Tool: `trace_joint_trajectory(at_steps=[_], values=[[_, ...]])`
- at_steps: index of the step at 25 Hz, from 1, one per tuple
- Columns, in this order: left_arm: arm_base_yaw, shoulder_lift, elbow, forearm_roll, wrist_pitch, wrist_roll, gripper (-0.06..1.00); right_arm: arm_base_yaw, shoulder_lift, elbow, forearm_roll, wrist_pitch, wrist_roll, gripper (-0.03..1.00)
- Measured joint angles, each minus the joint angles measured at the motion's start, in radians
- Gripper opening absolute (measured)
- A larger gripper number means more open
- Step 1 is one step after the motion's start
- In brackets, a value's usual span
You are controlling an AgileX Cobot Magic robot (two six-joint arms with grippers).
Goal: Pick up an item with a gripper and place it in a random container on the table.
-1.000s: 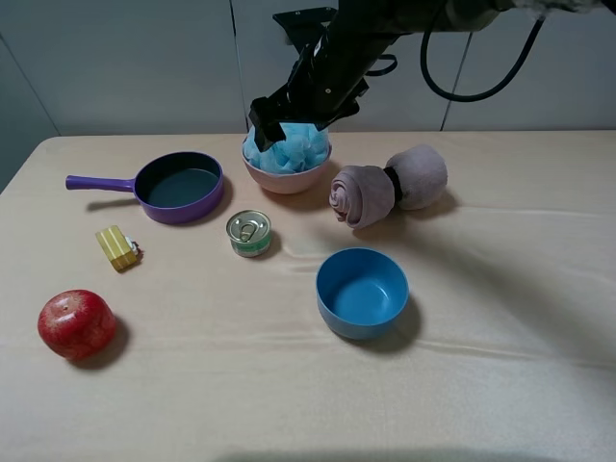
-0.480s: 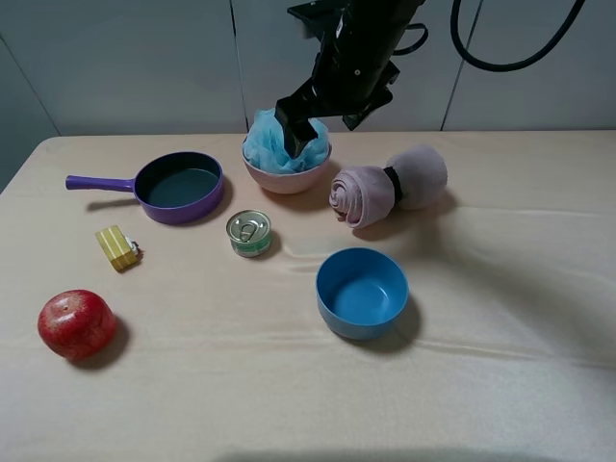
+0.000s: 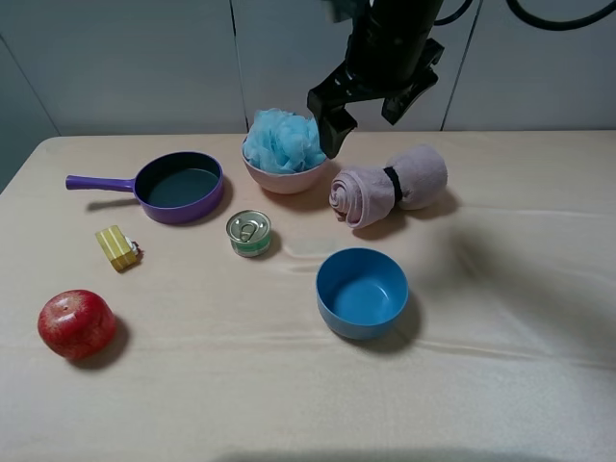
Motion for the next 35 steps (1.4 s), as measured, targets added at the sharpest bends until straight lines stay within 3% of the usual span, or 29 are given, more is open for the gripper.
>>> trace_joint_trajectory(at_steps=[8, 23, 35], values=[[0.000, 0.000, 0.000, 0.000, 0.000, 0.000, 0.99, 0.000, -0.118, 0.075, -0.036, 0.037, 0.017, 0.69], [0.000, 0.000, 0.000, 0.000, 0.000, 0.000, 0.99, 0.000, -0.523, 0.466, -0.190, -0.121, 0.130, 0.69], [0.000, 0.000, 0.000, 0.000, 0.000, 0.000, 0.99, 0.000, -0.842, 0.714, -0.209, -0.184, 0.215, 0.69]])
